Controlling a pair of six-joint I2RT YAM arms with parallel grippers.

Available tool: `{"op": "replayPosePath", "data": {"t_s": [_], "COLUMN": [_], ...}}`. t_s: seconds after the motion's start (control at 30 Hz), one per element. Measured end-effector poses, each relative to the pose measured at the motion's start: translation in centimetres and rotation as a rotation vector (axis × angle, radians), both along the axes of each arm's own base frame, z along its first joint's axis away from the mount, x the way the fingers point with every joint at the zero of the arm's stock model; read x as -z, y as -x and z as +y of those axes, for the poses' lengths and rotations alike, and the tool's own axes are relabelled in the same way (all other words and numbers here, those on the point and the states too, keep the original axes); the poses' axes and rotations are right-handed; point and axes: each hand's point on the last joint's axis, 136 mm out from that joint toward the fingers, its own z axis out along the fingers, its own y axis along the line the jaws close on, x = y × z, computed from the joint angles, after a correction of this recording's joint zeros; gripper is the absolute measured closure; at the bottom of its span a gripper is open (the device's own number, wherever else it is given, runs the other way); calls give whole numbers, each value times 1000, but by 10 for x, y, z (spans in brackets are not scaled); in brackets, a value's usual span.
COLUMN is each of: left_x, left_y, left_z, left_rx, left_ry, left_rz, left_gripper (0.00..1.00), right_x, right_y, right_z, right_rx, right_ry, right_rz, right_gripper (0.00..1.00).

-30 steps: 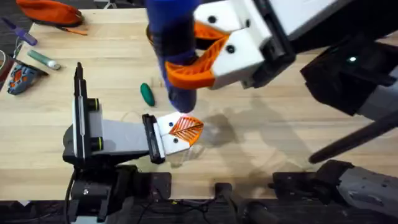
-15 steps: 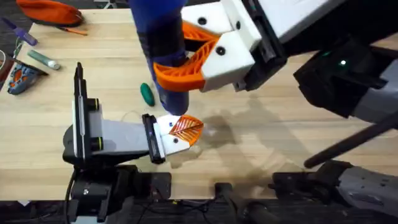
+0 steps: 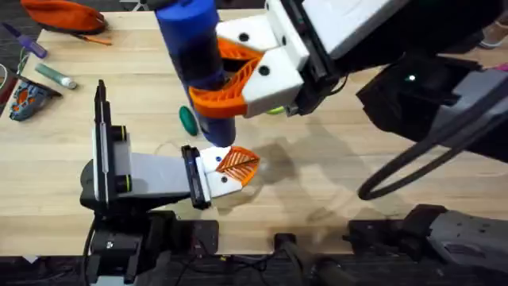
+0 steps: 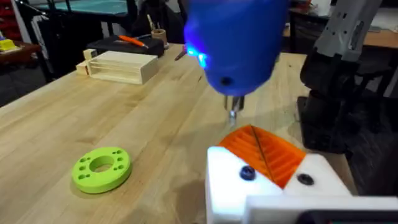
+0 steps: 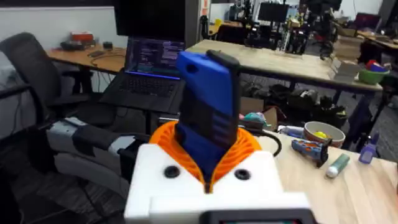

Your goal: Pick up the gripper from the table and insert it into the empty holder that is missing its gripper. Then pick up a screw, insert it into the mounting hole, and use the screwdriver to tighten it. Finally, clean up the table by picking up the vegetable and placing it into the bucket.

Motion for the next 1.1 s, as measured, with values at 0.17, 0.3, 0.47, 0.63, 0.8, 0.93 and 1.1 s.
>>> {"op": "replayPosePath", "data": {"t_s": [0.17,0.3,0.47,0.63,0.8,0.93,1.1], "left_x": [0,0,0,0,0,0,0], "left_y": [0,0,0,0,0,0,0], "left_z": [0,0,0,0,0,0,0], "left_rx": [0,0,0,0,0,0,0], "left_ry": [0,0,0,0,0,0,0], "left_rz": [0,0,0,0,0,0,0], "left_gripper": [987,987,987,987,987,987,987], "right_x": [-1,-1,-3,-4,-4,-4,-3], "right_y": [6,12,20,27,27,27,27], "right_z": [0,0,1,4,4,4,4], "right_rx": [-23,-50,-83,-104,-105,-104,-103], "right_ry": [-12,-15,-13,-15,-16,-18,-19], "right_rz": [-36,-53,-55,-59,-61,-66,-72], "right_gripper": [979,979,979,979,979,979,979]}}
